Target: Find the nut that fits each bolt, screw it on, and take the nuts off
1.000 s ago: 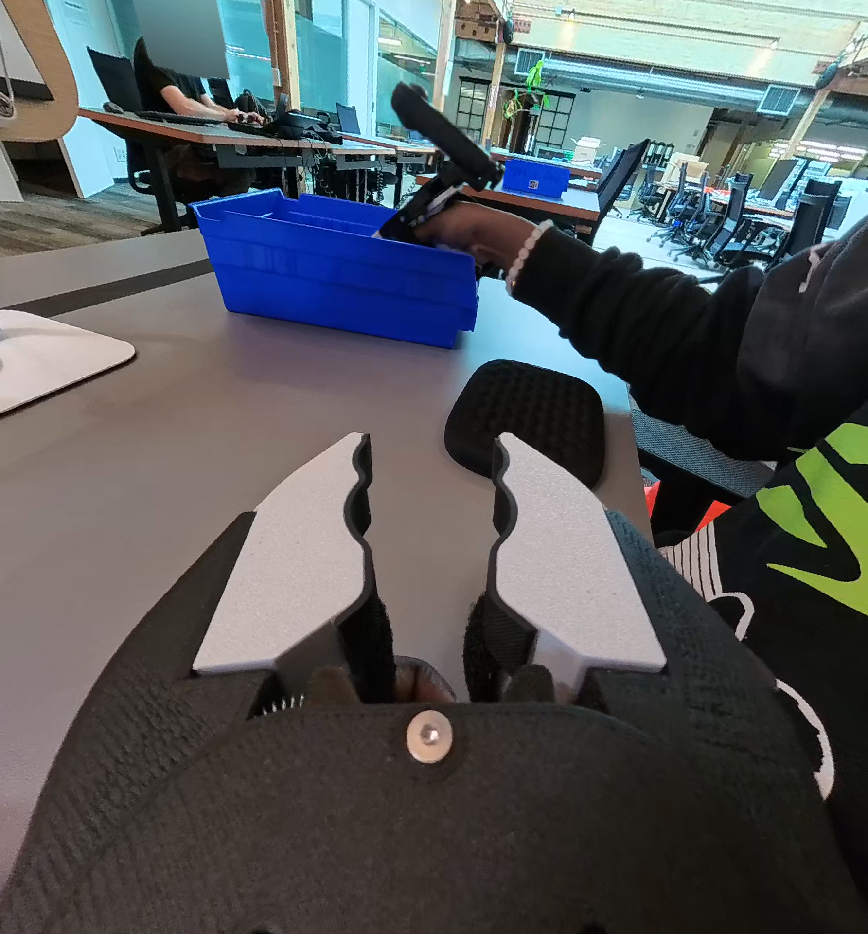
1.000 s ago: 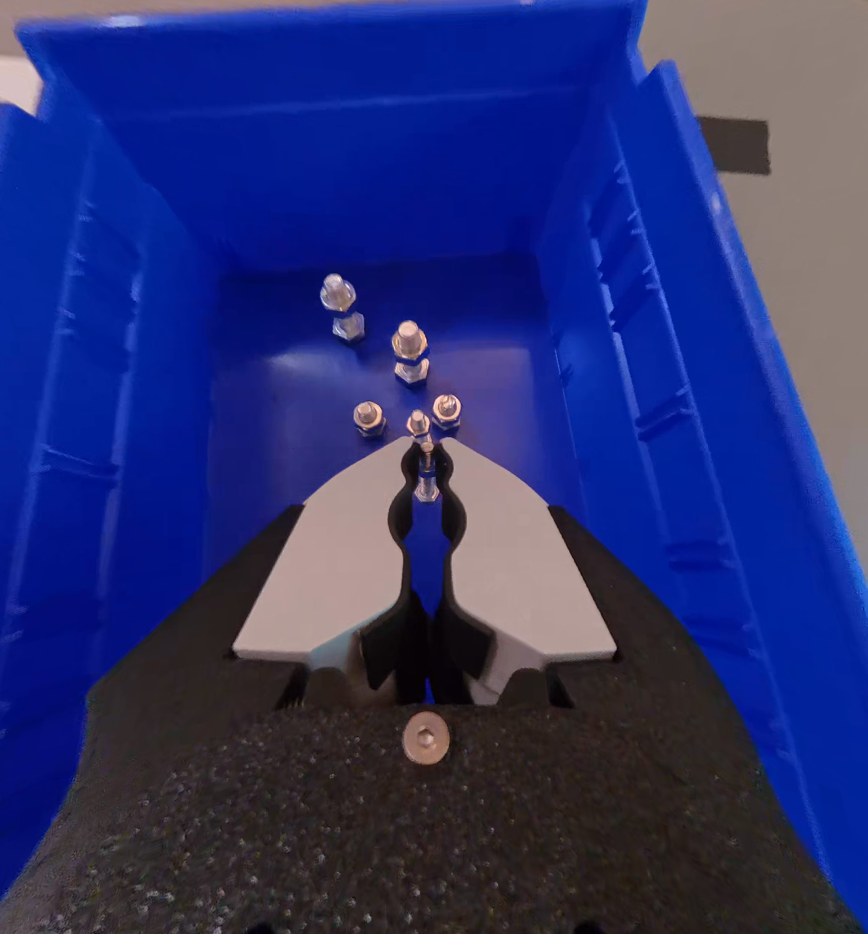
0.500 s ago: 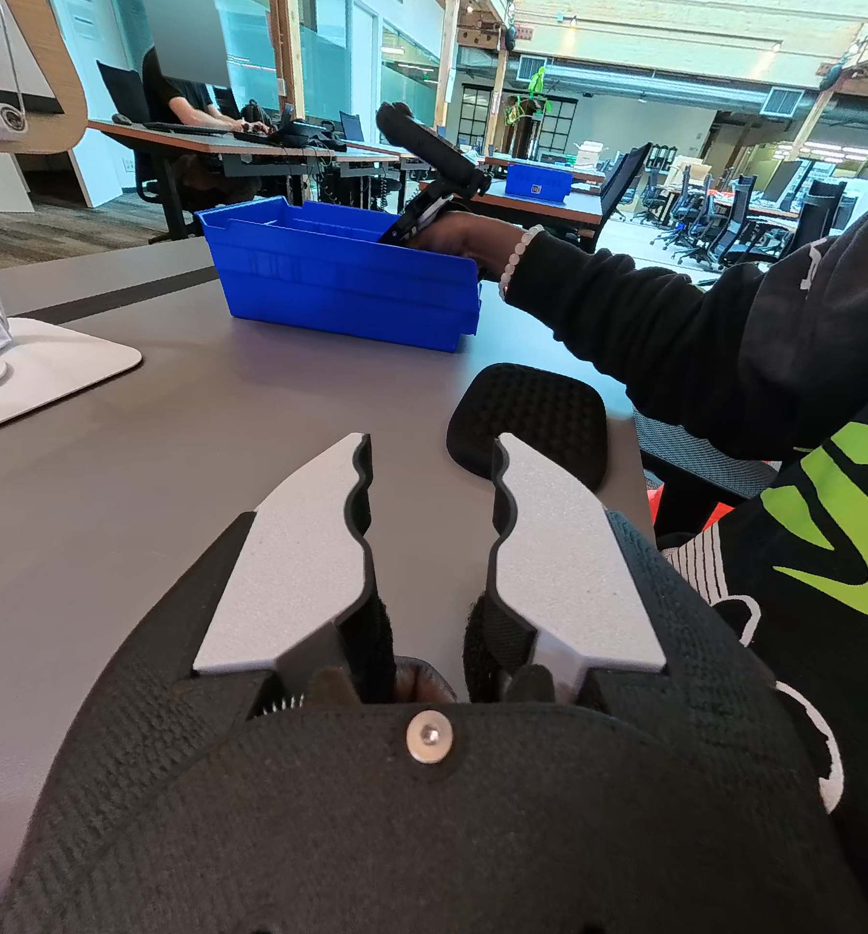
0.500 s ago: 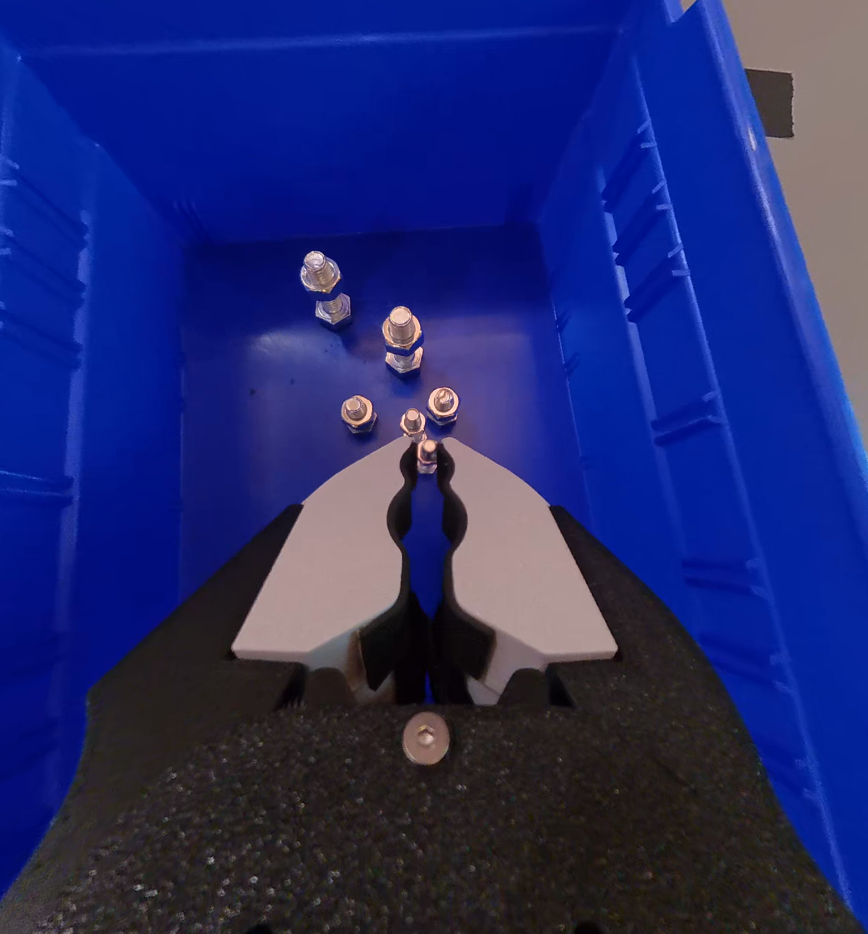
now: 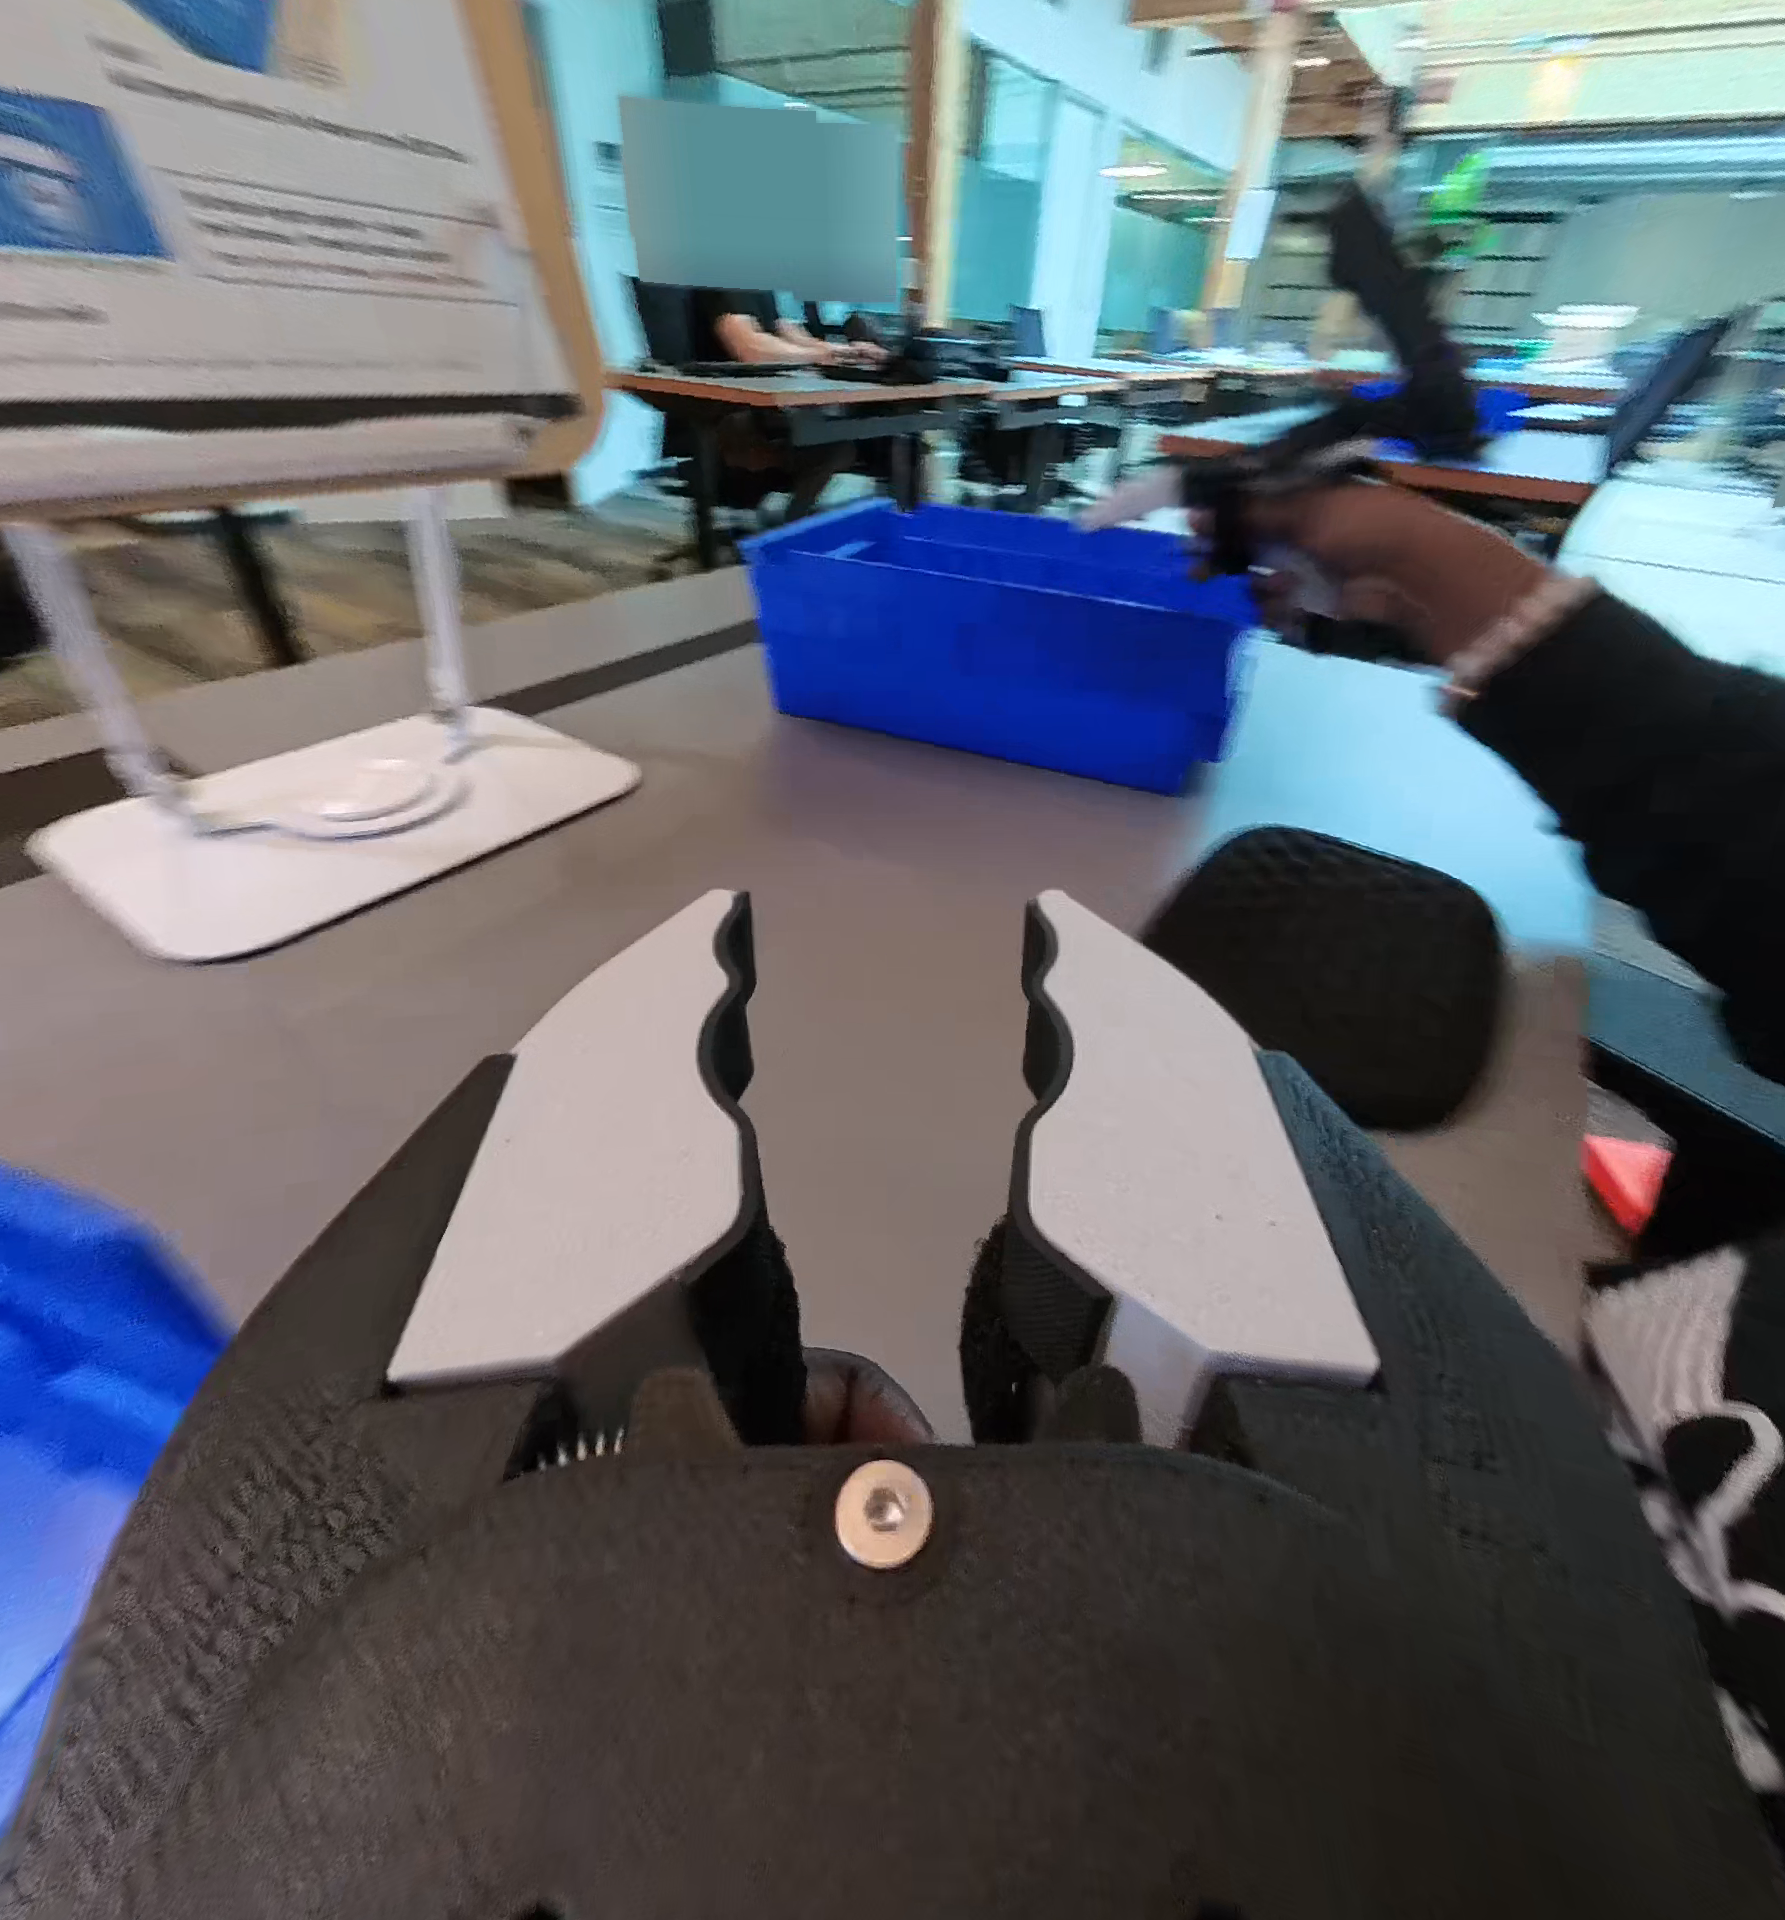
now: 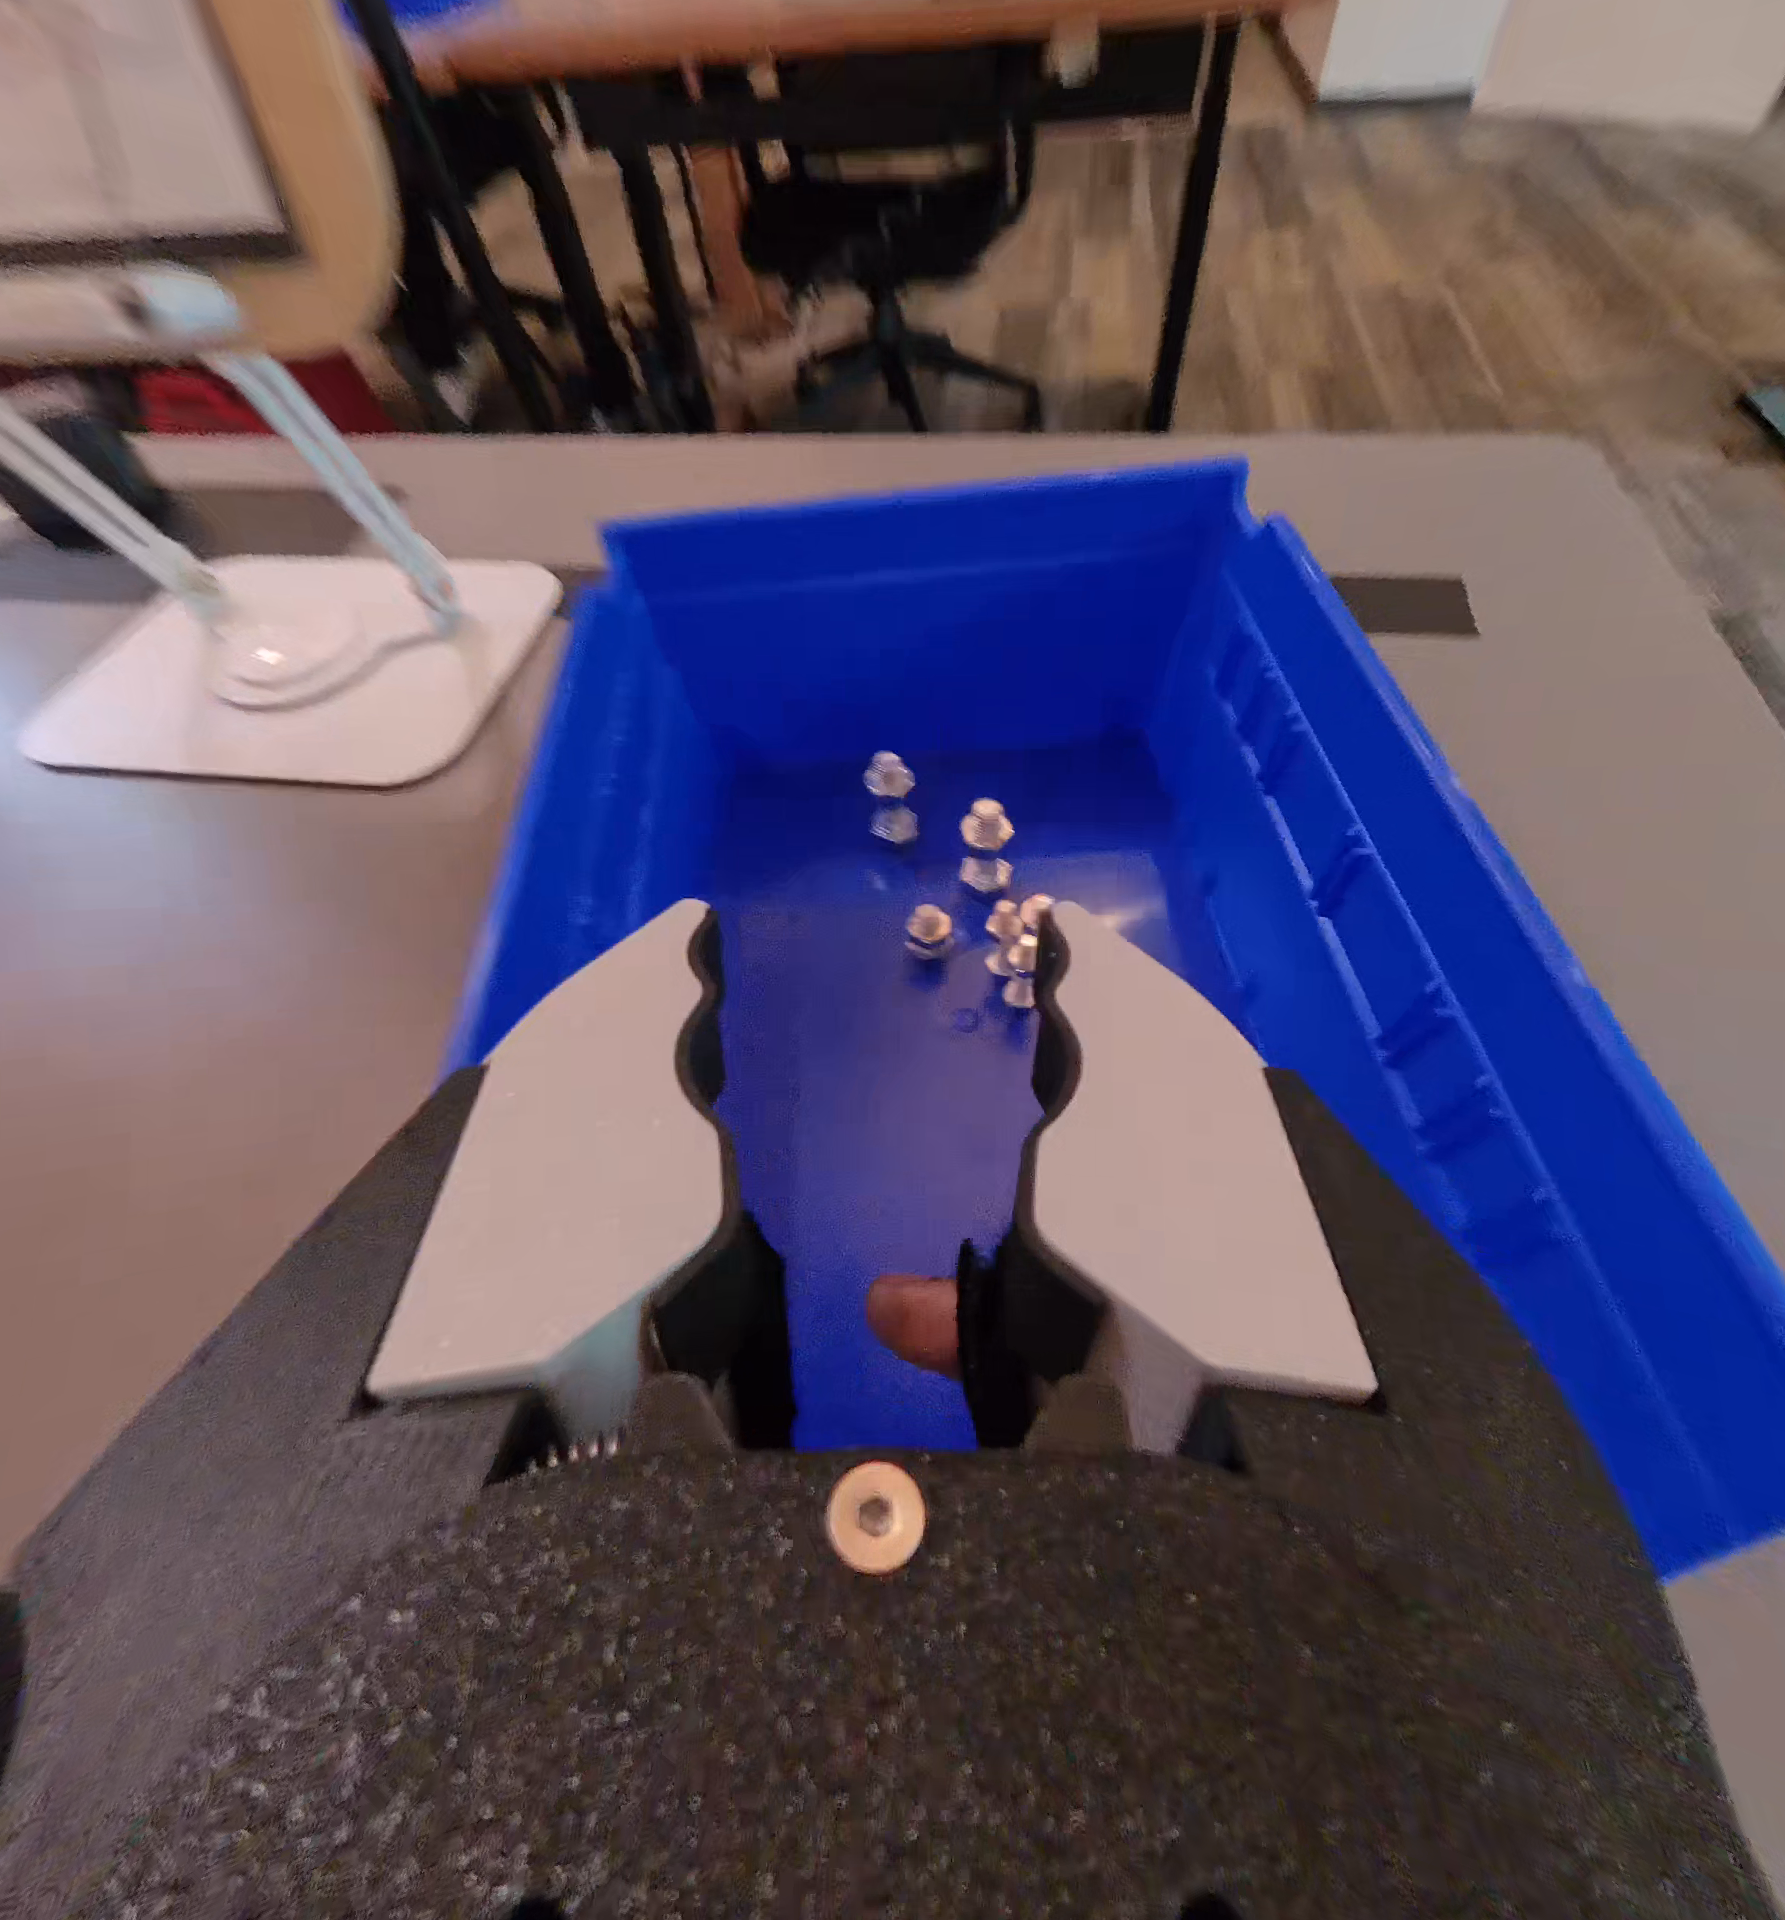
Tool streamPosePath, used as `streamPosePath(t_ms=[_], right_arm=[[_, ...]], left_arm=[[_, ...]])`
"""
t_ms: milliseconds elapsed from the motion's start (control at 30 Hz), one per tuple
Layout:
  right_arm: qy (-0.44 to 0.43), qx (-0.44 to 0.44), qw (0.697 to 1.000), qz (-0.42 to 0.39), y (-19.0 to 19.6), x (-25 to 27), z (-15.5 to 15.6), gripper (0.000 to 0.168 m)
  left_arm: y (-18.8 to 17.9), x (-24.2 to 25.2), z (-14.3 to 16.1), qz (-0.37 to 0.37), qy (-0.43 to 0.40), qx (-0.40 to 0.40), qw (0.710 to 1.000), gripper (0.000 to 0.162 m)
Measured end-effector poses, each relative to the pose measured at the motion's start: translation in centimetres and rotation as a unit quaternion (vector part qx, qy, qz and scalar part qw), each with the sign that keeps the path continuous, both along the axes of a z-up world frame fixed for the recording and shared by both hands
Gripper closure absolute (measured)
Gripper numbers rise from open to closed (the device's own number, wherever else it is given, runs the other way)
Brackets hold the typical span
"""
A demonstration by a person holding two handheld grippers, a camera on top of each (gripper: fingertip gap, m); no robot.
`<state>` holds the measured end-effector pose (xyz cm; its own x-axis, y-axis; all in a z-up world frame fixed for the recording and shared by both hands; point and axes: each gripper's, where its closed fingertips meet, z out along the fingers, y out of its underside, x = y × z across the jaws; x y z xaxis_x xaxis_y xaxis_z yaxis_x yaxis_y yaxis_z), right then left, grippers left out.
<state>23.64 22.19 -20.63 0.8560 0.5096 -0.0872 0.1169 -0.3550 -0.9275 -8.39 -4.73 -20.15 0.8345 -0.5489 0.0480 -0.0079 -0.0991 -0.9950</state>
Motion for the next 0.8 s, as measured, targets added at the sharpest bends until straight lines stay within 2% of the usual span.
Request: streamPosePath(t_ms=[133,300,400,533,667,800], right_arm=[[0.041,0.042,0.997,0.051,-4.7,-1.1,1.2,0.099],[0.000,0.032,0.996,0.083,-8.7,-2.9,-2.4,0.105],[-0.049,0.035,0.996,0.063,-9.0,-3.1,-4.4,0.109],[-0.093,0.027,0.994,0.042,-8.7,-3.2,-6.0,0.123],[-0.114,0.035,0.992,0.028,-8.3,-3.2,-6.4,0.146],[-0.123,0.044,0.991,0.032,-8.3,-3.6,-6.4,0.163]], left_arm=[[0.4,-5.8,2.1,0.159,0.039,0.019,0.986,0.103],[0.2,-11.0,2.2,0.285,0.071,0.020,0.956,0.101],[0.8,-11.6,-0.5,0.282,0.064,-0.044,0.956,0.101],[1.5,-11.1,-3.7,0.267,0.083,-0.101,0.955,0.103],[2.3,-11.5,-5.1,0.280,0.123,-0.119,0.945,0.115],[2.6,-12.8,-5.3,0.304,0.167,-0.110,0.931,0.138]])
